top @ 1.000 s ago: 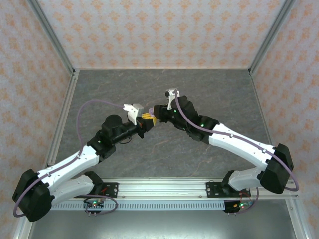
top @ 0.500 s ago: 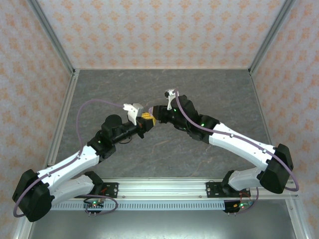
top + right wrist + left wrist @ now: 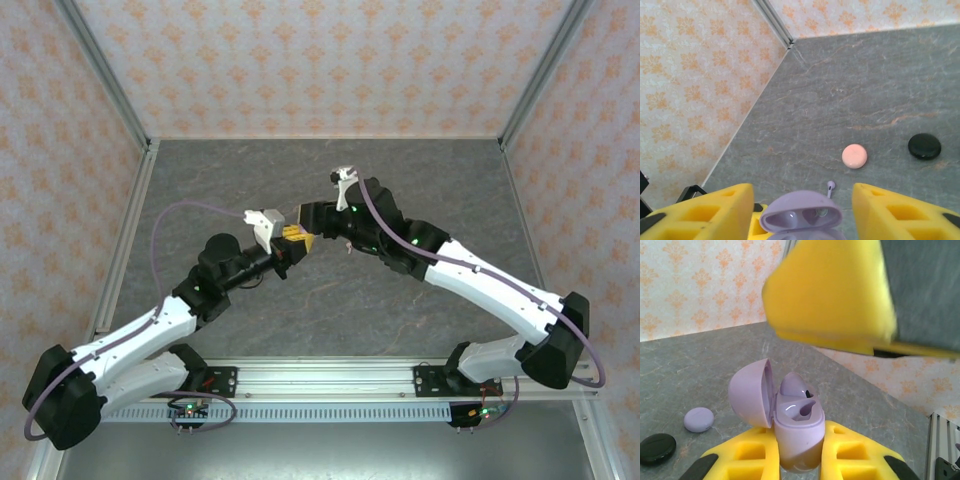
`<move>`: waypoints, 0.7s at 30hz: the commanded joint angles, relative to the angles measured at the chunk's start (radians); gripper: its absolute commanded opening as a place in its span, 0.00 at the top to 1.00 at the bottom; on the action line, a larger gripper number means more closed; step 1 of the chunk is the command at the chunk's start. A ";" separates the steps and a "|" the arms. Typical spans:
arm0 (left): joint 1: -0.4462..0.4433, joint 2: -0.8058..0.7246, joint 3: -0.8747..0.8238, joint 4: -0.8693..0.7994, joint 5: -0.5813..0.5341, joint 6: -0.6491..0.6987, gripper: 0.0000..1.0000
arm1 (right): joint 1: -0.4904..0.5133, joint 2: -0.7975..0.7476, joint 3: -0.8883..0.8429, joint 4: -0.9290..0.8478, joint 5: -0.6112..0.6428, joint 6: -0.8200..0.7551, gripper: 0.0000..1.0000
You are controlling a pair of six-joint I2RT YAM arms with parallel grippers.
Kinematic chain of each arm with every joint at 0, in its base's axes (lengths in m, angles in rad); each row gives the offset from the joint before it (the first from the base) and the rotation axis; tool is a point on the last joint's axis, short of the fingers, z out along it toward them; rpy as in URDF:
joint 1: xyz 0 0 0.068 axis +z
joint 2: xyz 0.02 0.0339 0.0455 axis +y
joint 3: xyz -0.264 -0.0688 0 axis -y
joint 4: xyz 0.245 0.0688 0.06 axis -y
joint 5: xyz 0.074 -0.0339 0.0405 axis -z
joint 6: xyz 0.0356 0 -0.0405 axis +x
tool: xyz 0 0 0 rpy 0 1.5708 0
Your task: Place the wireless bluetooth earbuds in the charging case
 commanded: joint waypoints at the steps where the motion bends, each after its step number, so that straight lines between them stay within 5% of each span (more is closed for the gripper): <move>1: 0.000 -0.043 -0.016 0.041 0.013 0.052 1.00 | -0.017 -0.043 0.043 -0.073 0.030 -0.033 0.37; 8: 0.000 -0.163 -0.024 -0.087 -0.056 0.114 1.00 | -0.086 -0.070 -0.013 -0.125 0.028 -0.029 0.17; 13: 0.000 -0.294 -0.018 -0.230 -0.096 0.161 1.00 | -0.100 0.048 -0.021 -0.168 -0.009 0.000 0.21; 21: 0.000 -0.510 -0.024 -0.403 -0.128 0.163 1.00 | -0.029 0.438 0.150 -0.168 -0.119 0.035 0.31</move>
